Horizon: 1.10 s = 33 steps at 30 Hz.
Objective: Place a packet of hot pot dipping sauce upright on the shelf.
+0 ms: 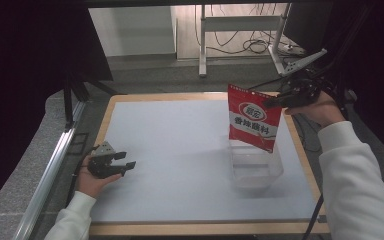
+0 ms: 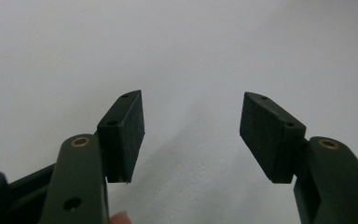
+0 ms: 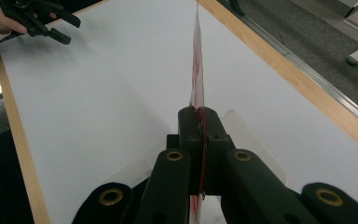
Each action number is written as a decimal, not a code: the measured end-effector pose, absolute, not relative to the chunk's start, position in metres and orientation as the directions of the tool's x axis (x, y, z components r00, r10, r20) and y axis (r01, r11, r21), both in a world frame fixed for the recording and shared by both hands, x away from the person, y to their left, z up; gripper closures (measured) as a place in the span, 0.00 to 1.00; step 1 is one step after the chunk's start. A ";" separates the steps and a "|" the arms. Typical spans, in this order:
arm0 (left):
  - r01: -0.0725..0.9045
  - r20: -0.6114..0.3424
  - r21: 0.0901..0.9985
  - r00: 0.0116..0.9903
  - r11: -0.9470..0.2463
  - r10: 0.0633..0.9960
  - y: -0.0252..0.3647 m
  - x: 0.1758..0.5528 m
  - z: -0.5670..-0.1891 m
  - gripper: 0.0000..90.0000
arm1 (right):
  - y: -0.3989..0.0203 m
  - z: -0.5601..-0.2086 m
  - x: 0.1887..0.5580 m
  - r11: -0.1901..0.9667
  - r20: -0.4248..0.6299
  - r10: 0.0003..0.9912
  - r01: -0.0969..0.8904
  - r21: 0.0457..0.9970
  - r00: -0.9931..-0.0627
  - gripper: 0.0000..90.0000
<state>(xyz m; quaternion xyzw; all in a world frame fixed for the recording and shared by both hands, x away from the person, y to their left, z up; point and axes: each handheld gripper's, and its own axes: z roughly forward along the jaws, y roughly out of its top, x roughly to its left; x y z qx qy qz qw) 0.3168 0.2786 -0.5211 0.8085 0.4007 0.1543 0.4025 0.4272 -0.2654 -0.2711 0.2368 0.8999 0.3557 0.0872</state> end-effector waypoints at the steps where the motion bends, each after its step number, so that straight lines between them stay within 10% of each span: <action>1: 0.524 -0.073 0.774 0.631 -0.355 0.772 0.279 0.317 -0.521 0.44 | -0.266 -0.271 0.427 0.633 0.015 0.486 0.364 0.683 -0.874 0.99; 33: 0.527 -0.064 0.768 0.629 -0.364 0.774 0.277 0.315 -0.522 0.44 | -0.275 -0.300 0.436 0.648 0.024 0.452 0.346 0.678 -0.892 0.99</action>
